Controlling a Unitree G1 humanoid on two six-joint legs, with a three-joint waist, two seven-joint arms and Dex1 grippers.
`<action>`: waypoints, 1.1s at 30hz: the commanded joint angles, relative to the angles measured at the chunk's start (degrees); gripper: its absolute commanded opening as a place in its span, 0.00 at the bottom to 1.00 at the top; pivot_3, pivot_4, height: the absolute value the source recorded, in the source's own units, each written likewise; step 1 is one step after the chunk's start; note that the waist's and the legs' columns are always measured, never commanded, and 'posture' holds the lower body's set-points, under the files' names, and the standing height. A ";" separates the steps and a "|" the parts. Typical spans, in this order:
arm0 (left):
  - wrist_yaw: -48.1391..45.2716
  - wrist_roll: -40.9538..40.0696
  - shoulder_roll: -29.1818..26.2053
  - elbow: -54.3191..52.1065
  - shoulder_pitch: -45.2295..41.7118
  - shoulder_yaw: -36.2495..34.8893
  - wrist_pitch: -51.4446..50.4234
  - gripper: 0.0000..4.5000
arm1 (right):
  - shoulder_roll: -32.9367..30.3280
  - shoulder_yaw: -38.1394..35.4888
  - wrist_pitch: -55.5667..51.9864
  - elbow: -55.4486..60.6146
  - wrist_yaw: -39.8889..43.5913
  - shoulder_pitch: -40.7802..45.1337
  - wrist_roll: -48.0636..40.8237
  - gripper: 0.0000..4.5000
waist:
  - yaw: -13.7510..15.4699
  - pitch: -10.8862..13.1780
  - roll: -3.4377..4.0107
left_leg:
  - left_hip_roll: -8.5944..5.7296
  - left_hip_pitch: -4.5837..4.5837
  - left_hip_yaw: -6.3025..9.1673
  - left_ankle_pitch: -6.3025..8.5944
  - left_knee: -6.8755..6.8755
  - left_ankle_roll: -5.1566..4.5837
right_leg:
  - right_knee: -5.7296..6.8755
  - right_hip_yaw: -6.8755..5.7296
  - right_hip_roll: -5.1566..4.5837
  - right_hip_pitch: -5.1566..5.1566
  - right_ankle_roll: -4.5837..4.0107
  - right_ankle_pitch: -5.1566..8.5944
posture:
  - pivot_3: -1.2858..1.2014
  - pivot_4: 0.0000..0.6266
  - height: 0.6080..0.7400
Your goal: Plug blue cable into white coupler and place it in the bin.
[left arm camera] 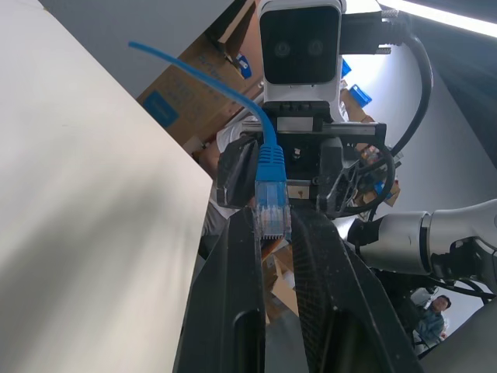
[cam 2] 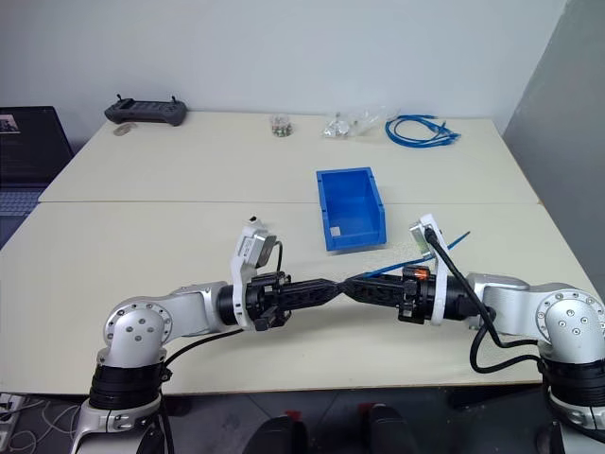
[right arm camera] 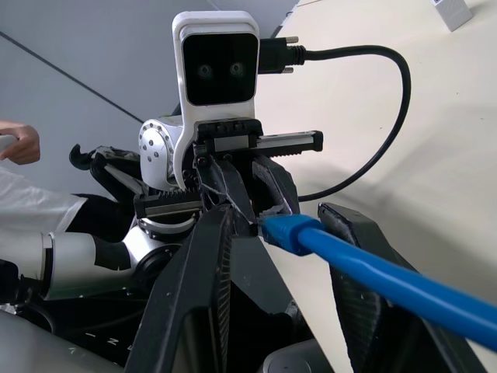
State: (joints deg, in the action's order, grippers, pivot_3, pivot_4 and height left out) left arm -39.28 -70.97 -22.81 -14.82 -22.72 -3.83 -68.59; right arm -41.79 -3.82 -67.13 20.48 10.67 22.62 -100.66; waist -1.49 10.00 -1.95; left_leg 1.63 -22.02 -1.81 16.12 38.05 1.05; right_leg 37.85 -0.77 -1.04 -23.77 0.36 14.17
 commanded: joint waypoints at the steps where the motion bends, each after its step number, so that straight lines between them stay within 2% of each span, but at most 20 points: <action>1: 0.06 -1.05 -0.18 -0.82 -0.09 -0.65 0.66 0.04 | -0.64 -0.08 1.62 1.09 0.63 0.69 -2.01 0.38 | 0.00 0.00 0.00 | 0.00 0.00 0.00 0.00 0.00 0.00 | 0.00 0.00 0.00 0.00 0.00 0.00 | 0.52 0.24 1.00; 3: 0.12 -1.17 -0.15 -0.85 -0.03 -0.65 0.68 0.04 | -0.79 0.08 1.91 0.77 0.61 0.73 -2.36 0.32 | 0.00 0.00 0.00 | 0.00 0.00 0.01 0.00 -0.01 0.00 | -0.01 0.00 0.00 0.00 0.00 0.00 | 0.52 0.24 1.00; 5: 0.03 -1.16 -0.20 -0.98 0.05 -0.54 0.69 0.04 | -1.00 0.12 2.01 0.58 0.73 0.72 -2.71 0.21 | 0.00 0.00 0.00 | 0.00 0.00 0.00 0.00 -0.01 0.00 | -0.01 0.00 0.00 0.00 0.00 0.00 | 0.52 0.24 1.00; 6: 0.04 -1.19 -0.20 -0.97 0.05 -0.53 0.69 0.04 | -1.14 0.14 2.04 0.55 0.82 0.70 -2.85 0.20 | 0.01 0.00 0.00 | 0.00 -0.01 0.01 0.00 -0.01 0.00 | -0.01 0.00 0.00 0.00 0.01 0.00 | 0.52 0.24 1.00; 32: -0.81 -1.15 -0.70 -1.53 0.14 0.14 0.84 0.04 | -1.42 -0.54 3.42 -1.56 -0.72 0.94 -5.24 0.19 | 0.01 0.01 -0.01 | 0.01 -0.03 0.00 0.00 -0.03 0.00 | -0.07 -0.01 0.00 -0.01 0.02 0.00 | 0.52 0.24 1.00; 33: -0.78 -1.14 -0.70 -1.54 0.15 0.16 0.84 0.04 | -1.46 -0.57 3.41 -1.66 -0.75 1.01 -5.27 0.27 | 0.01 0.01 -0.01 | 0.01 -0.03 0.00 0.00 -0.03 0.00 | -0.07 -0.01 0.00 -0.01 0.02 0.00 | 0.52 0.24 1.00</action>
State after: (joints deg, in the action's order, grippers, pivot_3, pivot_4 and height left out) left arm -39.88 -71.65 -22.87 -14.84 -22.69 -4.00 -67.94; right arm -42.51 -3.06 -66.12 19.34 10.02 22.64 -104.33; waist -1.48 10.01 -1.96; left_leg 1.64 -22.05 -1.81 16.12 38.03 1.05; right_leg 37.77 -0.77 -1.04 -23.79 0.38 14.17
